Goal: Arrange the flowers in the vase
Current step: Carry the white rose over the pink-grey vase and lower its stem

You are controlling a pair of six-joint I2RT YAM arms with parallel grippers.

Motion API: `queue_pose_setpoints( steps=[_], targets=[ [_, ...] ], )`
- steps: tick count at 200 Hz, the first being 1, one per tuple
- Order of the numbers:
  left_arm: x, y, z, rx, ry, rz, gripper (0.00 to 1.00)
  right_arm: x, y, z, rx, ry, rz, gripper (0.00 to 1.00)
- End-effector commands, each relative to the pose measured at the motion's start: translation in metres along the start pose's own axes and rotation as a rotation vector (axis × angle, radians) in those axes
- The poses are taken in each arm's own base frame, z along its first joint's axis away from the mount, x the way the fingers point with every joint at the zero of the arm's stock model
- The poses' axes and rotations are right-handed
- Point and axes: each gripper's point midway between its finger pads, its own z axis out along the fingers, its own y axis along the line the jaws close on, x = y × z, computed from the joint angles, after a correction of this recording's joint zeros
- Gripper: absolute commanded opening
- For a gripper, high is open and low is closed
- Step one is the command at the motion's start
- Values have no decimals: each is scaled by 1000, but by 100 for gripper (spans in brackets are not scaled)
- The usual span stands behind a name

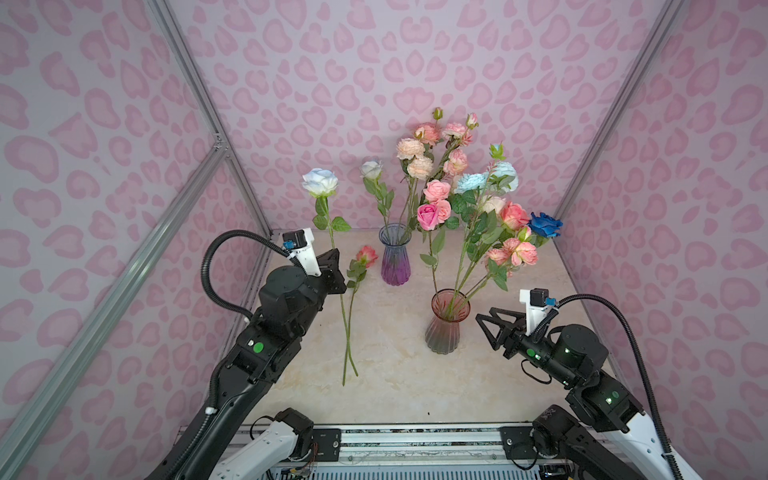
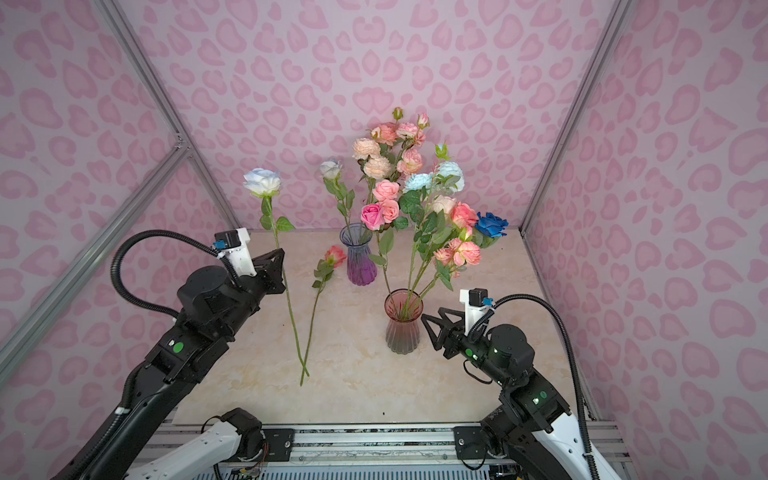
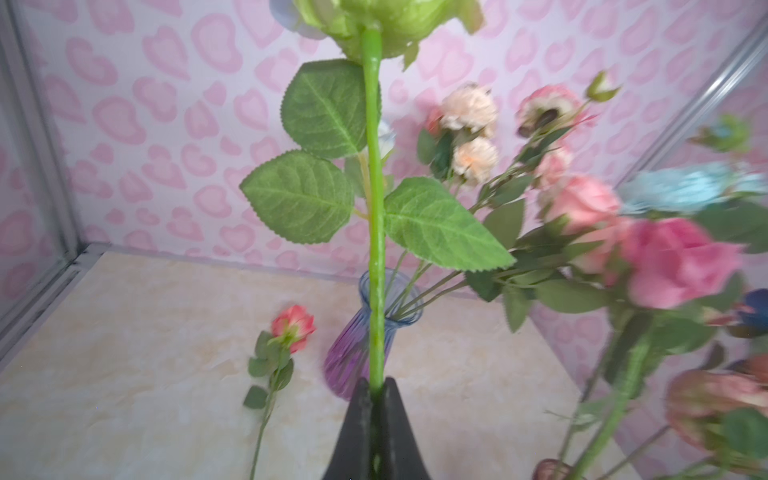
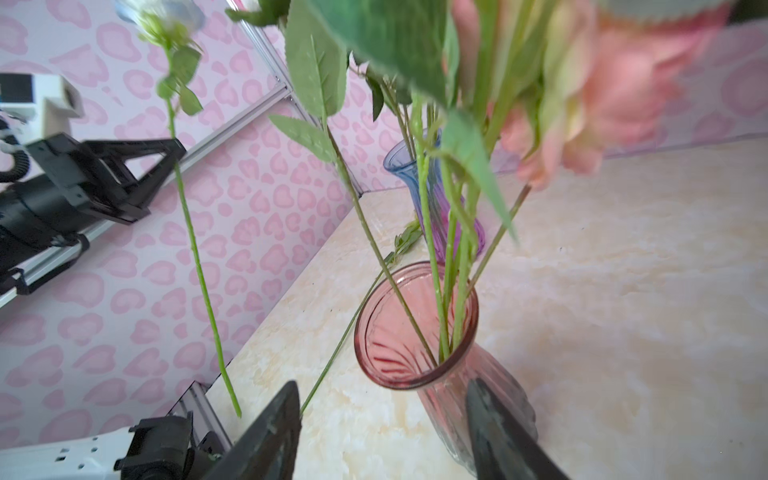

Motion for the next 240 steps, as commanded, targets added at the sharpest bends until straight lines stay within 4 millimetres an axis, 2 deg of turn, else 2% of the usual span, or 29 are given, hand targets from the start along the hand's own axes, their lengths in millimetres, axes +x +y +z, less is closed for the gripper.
queue_pose_setpoints(
  steps=[1,32,68,97,152,191,206,240],
  targets=[
    [-33,-45,-15,217,-159,-43,3,16,3,-2,-44,43,56,65],
    [-50,-106,-25,435,-293,-24,3,23,-16,-6,47,28,48,65],
    [-70,-185,-35,646,-418,97,3,19,-31,-6,130,8,39,66],
    [-79,-226,-41,728,-493,163,3,13,-39,-8,180,-25,27,65],
    [-79,-260,-21,765,-521,155,3,6,-38,-4,184,-15,-9,65],
    [-55,-267,8,719,-494,175,3,4,-39,-6,191,-22,-19,65],
    [-52,-268,13,718,-500,171,3,5,-41,-7,196,-25,-23,65],
    [-28,-274,31,713,-448,182,3,6,-41,-5,194,-20,-25,65]
  ],
)
